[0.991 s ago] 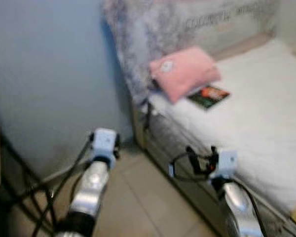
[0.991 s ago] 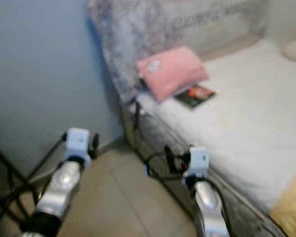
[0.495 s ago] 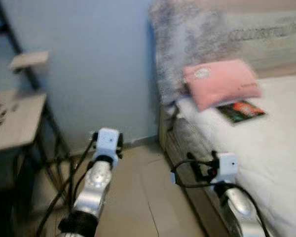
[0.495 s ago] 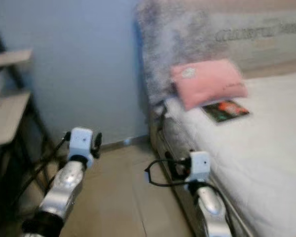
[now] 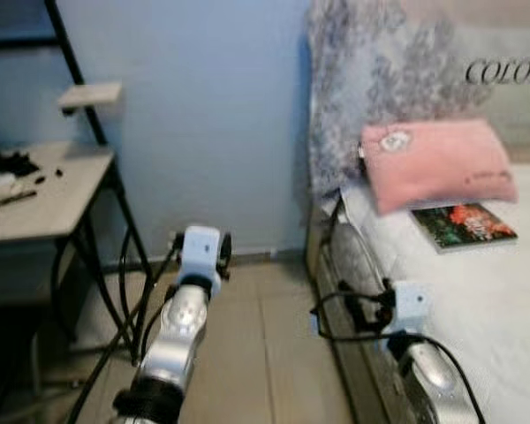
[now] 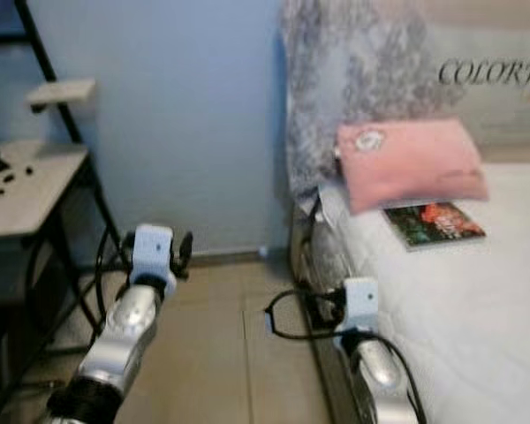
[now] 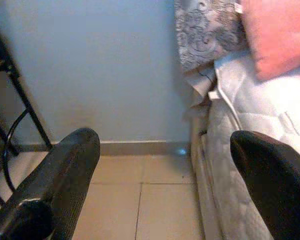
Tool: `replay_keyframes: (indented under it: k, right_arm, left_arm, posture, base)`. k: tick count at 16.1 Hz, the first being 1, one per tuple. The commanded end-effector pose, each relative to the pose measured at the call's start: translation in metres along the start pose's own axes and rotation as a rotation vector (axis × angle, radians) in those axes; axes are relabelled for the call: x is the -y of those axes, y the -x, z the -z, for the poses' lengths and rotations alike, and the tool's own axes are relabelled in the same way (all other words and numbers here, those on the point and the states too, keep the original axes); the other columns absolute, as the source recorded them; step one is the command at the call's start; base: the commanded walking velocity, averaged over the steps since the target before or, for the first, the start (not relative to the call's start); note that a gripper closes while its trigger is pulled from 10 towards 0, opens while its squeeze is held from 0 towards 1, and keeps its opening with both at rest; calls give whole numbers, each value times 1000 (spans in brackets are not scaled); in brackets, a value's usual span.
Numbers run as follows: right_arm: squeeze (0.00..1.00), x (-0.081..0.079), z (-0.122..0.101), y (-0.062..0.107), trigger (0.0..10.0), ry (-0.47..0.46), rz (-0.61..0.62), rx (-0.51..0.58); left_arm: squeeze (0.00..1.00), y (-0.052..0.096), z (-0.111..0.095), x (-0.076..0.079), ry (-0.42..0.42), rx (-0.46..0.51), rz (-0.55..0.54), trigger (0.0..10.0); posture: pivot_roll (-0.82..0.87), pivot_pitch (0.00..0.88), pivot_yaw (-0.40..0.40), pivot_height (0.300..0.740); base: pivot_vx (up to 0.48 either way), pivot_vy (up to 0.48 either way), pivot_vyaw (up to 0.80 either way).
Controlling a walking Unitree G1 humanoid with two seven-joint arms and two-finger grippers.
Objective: Clean up the room
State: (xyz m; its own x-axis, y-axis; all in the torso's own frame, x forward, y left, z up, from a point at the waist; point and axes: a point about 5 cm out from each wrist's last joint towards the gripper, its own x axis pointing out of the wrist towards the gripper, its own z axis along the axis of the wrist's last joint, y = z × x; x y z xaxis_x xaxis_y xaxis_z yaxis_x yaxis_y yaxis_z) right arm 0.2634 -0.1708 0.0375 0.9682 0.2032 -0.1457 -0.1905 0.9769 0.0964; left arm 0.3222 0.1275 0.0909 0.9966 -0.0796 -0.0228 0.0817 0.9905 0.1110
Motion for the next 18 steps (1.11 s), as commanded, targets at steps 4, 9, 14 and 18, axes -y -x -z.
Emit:
replay_keyframes:
  k: [4,9,14,18]
  right_arm:
    - [0,-9,-3,-6,10000,11,-44,8]
    - [0,-15,-3,-8,10000,16,-69,8]
    - [0,-16,-1,-9,10000,17,-76,2]
    - [0,-18,-2,-11,10000,28,-88,1]
  left_arm:
    - [0,-1,-1,-10,-6,9,-18,10000]
    - [0,-1,-2,-19,0,8,-41,10000]
    - [0,1,-1,-19,-3,9,-41,10000]
    - [0,-3,-8,-24,-17,34,-43,10000]
  posture:
    - [54,0,39,710]
    - [70,0,31,710]
    - [77,0,29,710]
    - [80,0,29,710]
  base:
    - [460,0,528]
    - [463,0,519]
    - [463,0,520]
    - [478,0,517]
